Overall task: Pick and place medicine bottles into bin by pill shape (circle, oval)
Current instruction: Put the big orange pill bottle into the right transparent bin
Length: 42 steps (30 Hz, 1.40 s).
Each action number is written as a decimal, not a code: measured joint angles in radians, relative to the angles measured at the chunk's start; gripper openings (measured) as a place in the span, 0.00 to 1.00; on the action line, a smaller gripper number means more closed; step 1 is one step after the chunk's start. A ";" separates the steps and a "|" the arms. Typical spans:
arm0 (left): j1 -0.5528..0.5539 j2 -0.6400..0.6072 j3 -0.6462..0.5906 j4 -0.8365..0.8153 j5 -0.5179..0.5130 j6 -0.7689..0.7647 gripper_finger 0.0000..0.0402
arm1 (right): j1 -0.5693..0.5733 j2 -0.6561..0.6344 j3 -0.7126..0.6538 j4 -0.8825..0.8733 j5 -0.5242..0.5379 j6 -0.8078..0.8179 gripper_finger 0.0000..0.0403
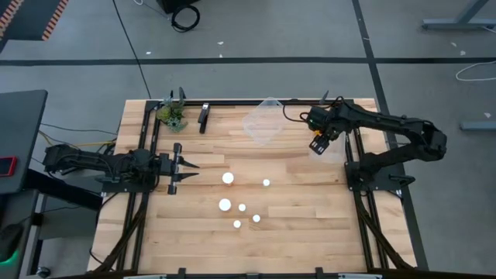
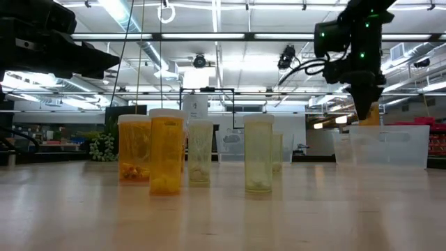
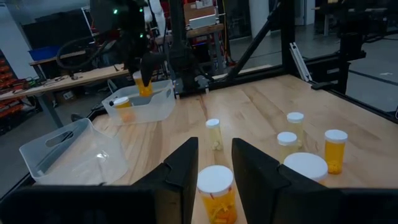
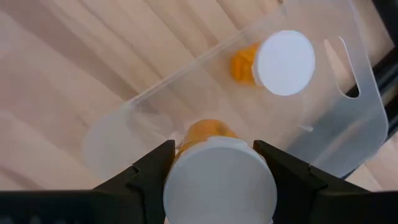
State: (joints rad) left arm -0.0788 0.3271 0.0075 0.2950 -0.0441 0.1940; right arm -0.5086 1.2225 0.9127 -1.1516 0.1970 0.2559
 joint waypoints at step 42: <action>0.000 0.000 0.000 -0.001 0.000 0.000 0.27 | -0.414 0.126 -0.133 0.257 -0.066 -0.096 0.54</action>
State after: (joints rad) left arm -0.0785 0.3271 0.0077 0.2943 -0.0441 0.1940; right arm -0.9226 1.3482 0.7795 -0.8944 0.1307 0.1600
